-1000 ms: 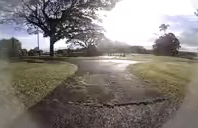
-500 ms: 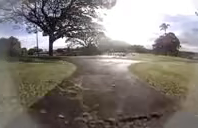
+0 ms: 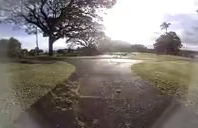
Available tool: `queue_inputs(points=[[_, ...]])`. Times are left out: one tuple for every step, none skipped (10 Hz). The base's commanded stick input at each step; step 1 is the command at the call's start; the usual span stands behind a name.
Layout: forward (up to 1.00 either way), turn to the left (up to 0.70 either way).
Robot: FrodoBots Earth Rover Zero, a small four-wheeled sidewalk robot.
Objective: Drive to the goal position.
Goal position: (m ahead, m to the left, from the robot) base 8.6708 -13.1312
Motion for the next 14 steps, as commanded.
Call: queue_inputs(points=[[0.60, 0.00], [0.60, 0.00], [0.60, 0.00], [0.60, 0.00], [0.60, 0.00], [0.60, 0.00], [0.60, 0.00], [0.60, 0.00], [0.60, 0.00], [0.60, 0.00], [0.60, 0.00], [0.60, 0.00], [0.60, 0.00], [0.60, 0.00]])
